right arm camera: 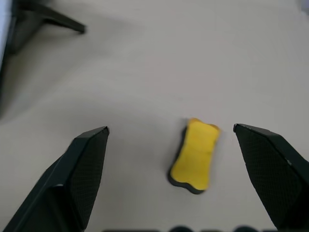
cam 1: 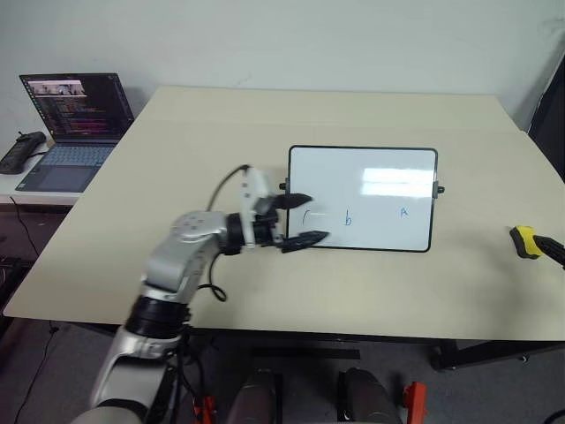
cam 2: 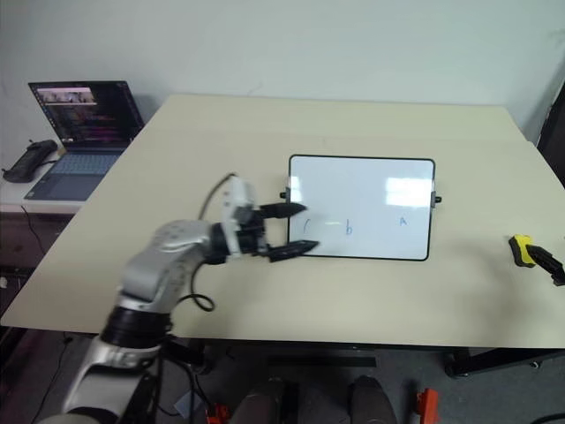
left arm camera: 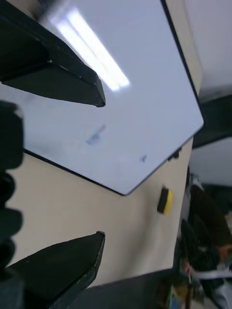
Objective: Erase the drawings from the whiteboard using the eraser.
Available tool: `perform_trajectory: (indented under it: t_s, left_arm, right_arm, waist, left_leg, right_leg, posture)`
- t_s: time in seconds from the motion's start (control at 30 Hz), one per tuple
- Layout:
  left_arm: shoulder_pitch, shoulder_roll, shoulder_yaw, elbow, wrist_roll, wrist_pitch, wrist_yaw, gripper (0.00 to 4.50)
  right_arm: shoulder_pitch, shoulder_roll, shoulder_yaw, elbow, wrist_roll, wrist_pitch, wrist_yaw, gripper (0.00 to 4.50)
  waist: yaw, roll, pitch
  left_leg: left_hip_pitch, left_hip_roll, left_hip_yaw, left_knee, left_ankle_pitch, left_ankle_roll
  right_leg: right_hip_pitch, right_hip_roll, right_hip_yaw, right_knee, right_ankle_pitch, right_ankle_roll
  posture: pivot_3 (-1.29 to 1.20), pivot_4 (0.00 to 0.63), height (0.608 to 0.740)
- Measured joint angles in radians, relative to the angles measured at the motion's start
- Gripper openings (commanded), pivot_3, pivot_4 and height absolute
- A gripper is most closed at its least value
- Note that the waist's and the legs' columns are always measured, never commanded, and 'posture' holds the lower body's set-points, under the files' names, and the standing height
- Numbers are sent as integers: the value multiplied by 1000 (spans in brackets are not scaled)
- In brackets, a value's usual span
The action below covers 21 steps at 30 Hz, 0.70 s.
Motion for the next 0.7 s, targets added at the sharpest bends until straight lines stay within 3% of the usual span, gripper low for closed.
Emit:
perform_trajectory:
  t_s: [0.13,0.33,0.7]
  left_arm:
    - [-114,-180,-136,203,142,-125,52,4500]
    - [-231,-366,-191,406,221,-235,85,4500]
    - [-208,-401,-223,451,275,-264,65,4500]
  right_arm:
    - [-71,7,16,109,-33,11,-97,4479]
    - [-214,7,25,261,-32,30,-131,4479]
    - [-457,33,159,503,-86,35,-107,4479]
  waist:
    - [-5,0,0]
    - [-15,0,0]
    - [-18,1,-1]
  left_leg:
    - [1,-1,3,1,0,0]
    - [3,1,10,0,-1,2]
    - [5,0,16,0,-2,3]
  right_leg:
    - [0,0,3,0,-1,3]
    - [-1,3,11,0,-2,6]
    - [-2,3,17,0,-1,8]
  posture:
    - [0,150,740]
    - [0,150,740]
    - [0,150,740]
